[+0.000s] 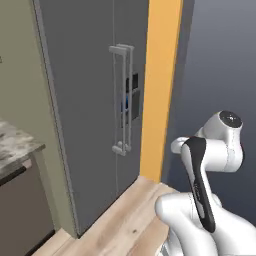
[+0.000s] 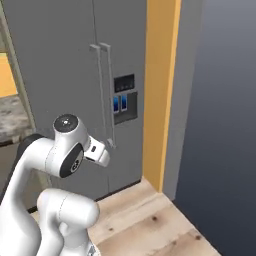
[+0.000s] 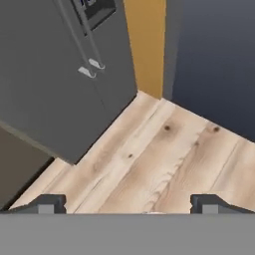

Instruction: Place one of the steaks on the plate and the other in the bowl. Then place the bowl in the fridge.

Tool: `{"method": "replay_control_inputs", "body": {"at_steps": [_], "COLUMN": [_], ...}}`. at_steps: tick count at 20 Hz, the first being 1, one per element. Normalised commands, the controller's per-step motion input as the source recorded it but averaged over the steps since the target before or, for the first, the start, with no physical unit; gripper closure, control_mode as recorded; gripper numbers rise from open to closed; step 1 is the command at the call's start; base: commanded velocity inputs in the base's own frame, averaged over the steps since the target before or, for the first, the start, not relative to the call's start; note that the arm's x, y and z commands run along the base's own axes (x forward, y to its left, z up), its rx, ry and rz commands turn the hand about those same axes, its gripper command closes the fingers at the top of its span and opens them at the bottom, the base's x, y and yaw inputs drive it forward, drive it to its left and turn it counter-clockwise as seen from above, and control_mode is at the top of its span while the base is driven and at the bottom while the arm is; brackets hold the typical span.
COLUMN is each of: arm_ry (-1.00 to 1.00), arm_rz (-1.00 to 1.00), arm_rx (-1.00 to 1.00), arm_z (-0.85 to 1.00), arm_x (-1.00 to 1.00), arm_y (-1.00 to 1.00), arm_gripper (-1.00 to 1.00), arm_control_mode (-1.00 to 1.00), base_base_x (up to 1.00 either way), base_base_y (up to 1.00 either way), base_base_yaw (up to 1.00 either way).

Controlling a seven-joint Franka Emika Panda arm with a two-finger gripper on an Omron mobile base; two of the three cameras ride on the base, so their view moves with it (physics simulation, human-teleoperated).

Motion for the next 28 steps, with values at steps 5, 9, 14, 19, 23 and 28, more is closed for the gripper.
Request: {"method": "replay_control_inputs", "body": {"at_steps": [5,9,14,19,23,28], "arm_ry": [0.0,0.0,0.0,0.0,0.0,0.0], "arm_rz": [0.0,0.0,0.0,0.0,0.0,0.0], "arm_rx": [0.0,0.0,0.0,0.0,0.0,0.0], "arm_z": [0.0,0.0,0.0,0.0,0.0,0.0], "arm_x": [0.0,0.0,0.0,0.0,0.0,0.0], "arm_y": [0.0,0.0,0.0,0.0,0.0,0.0], "arm_gripper": [-1.0,-1.0,-1.0,-1.0,-1.0,-1.0], "arm_control_mode": [1.0,1.0,1.0,1.0,1.0,1.0], "base_base_x": [0.0,0.0,0.02,0.04,0.27,0.49], "base_base_y": [-0.2,-1.0,-0.64,-0.49,-0.69,-0.39], "base_base_yaw": [0.89,0.49,0.48,0.42,-0.02,0.0]}}
